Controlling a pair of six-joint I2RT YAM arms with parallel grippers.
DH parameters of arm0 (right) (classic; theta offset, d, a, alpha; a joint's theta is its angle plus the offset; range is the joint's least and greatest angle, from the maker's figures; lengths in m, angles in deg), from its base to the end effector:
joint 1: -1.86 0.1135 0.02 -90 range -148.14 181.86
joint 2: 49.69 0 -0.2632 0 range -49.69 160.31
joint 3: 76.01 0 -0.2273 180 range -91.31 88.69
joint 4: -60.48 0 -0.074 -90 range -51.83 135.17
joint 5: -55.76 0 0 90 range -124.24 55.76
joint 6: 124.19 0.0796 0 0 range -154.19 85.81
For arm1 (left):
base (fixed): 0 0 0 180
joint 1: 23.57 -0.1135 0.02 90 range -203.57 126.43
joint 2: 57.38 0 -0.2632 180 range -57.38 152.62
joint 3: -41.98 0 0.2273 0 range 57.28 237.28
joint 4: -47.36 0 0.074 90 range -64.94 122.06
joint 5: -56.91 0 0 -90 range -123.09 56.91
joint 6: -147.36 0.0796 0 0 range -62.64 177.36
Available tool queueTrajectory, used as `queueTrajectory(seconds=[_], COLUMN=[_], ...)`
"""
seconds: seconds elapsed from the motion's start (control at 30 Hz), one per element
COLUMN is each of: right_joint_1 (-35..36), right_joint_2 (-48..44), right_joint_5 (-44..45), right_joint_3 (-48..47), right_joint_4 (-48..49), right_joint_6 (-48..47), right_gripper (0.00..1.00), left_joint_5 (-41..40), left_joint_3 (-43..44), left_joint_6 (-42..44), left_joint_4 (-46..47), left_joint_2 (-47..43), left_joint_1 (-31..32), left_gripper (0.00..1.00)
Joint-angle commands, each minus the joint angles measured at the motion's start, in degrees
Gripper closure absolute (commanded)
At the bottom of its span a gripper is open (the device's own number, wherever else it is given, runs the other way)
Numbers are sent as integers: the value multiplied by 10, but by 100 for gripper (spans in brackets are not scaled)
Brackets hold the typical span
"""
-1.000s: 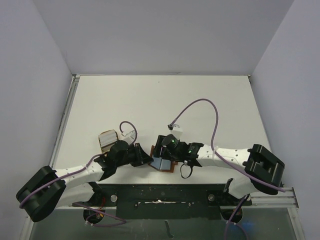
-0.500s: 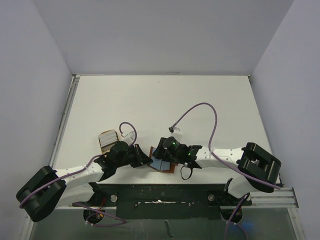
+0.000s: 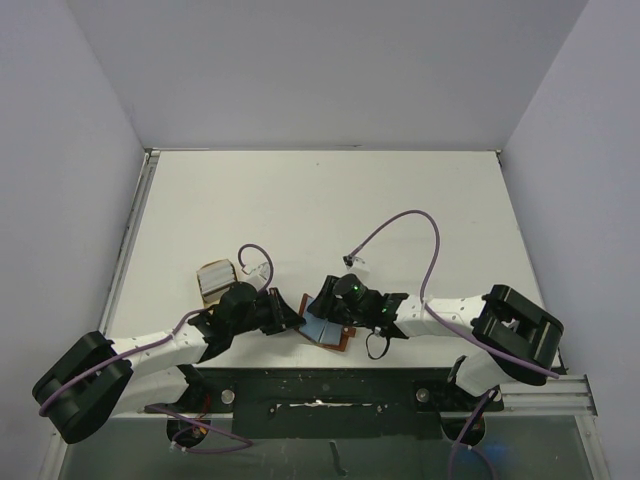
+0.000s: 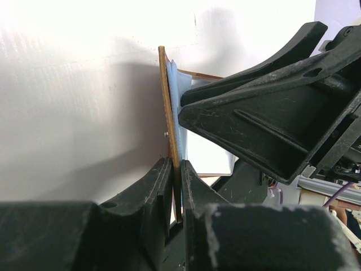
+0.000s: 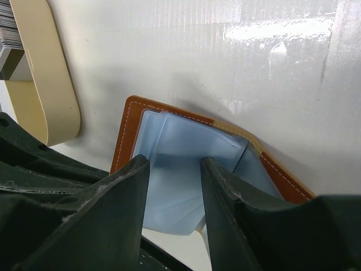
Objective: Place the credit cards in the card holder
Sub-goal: Turn over the card slot in the card holder.
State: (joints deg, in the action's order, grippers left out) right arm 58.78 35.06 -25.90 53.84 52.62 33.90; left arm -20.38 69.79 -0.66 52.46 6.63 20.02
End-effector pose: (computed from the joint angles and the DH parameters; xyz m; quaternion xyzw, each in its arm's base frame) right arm 0.1711 0.2415 0.1434 0.1180 0.9056 0.3259 0.2446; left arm 0.1458 -0.1630 0.1375 -0.0547 0.8654 -0.4396 0.2341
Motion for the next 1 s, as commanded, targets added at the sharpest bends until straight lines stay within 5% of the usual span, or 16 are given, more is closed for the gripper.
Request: queueTrajectory(seconds=[0.0,0.33,0.57,0.73,0.97], right_joint_1=[-5,-3,-2,-2,0], right_joint_2=[-1,-15,-34,-77,-193], right_joint_5=[5,23,33,60,104], right_joint_3=[10,24,28,15,-5], right_joint_4=[7,-25,-41,-117,-211], right_joint_6=[2,4,1,0,16], right_gripper=[59,59,60,60,59], left_joint_5=[7,7,4,-7,-59], left_joint_3=[5,4,3,16,126], left_joint_6=[-6,-9,-8,4,91], left_joint_4=[58,60,64,47,-89], left_joint_2=[-3,-4,-2,-14,-21], left_joint_1=[4,4,4,4,5], left_gripper=[89,80,100,100,100])
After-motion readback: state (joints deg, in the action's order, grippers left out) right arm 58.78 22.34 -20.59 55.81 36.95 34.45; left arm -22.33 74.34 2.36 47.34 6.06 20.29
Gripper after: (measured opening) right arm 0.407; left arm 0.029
